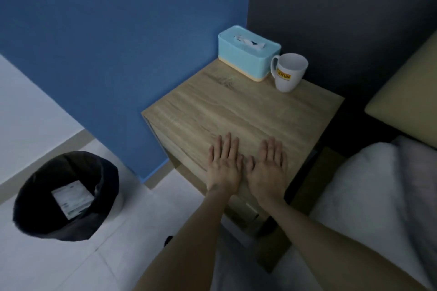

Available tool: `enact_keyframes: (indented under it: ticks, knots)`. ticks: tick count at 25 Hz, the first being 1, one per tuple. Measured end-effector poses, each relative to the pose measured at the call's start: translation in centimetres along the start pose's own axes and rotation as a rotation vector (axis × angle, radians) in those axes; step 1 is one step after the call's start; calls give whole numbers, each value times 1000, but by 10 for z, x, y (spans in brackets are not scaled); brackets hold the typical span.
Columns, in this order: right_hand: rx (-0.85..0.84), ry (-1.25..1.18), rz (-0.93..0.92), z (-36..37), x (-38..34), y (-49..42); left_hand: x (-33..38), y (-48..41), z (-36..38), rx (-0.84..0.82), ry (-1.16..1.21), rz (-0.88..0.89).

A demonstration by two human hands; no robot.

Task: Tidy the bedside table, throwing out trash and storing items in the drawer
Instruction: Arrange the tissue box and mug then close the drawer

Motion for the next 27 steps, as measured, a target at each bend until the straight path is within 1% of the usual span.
enact_keyframes:
  ticks: [3, 5, 10, 12, 14, 15, 16, 17, 18, 19, 20, 21, 22, 23, 24, 26, 27]
  knots:
    - [-2, 33, -1, -1, 1, -2, -1, -1, 4, 58, 24, -13]
    - [-5, 45, -7, -1, 0, -3, -2, -3, 4, 68, 40, -2]
    - [-38, 1, 73, -4, 2, -1, -3, 0, 6, 99, 96, 10]
    - [-72, -18, 90, -6, 0, -3, -2, -4, 4, 68, 105, 2]
    - [-93, -30, 101, -7, 0, -2, -3, -3, 2, -27, 114, 10]
    - [-104, -24, 104, -7, 0, -1, -3, -2, -1, -115, 94, 19]
    - [-127, -1, 104, -7, -1, -2, -3, -7, -4, -232, 68, 29]
    - [-186, 26, 120, -11, -5, -3, -4, -13, -12, -366, 37, 32]
    - [-281, 41, 154, -14, -11, -8, -5, -21, -24, -490, 4, 36]
    - [-401, 24, 211, -20, -18, -16, -6, -29, -37, -613, -21, 36]
    - [-539, -37, 307, -32, -27, -26, -5, -35, -58, -748, -37, 32]
    - [-660, -115, 404, -53, -39, -37, -2, -41, -87, -831, -29, 33]
    - [-732, -182, 449, -77, -54, -46, 3, -42, -118, -841, 19, 26]
    - [-726, -210, 418, -101, -68, -51, 10, -39, -150, -804, 105, 12]
    - [-679, -194, 350, -135, -87, -57, 17, -35, -190, -736, 197, 5]
    - [-542, -160, 247, -208, -119, -58, 33, -21, -270, -608, 332, 29]
    - [-459, -185, 214, -253, -141, -60, 36, -16, -319, -524, 372, 44]
Point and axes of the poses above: each hand's wrist, its own y-axis away from the middle knuckle, its own z-axis out of the palm, x = y × z, the point moved 3 cm from there along -y, towards the middle knuckle, and after that the axes turned 7 degrees about x, right-handed, at the moved point
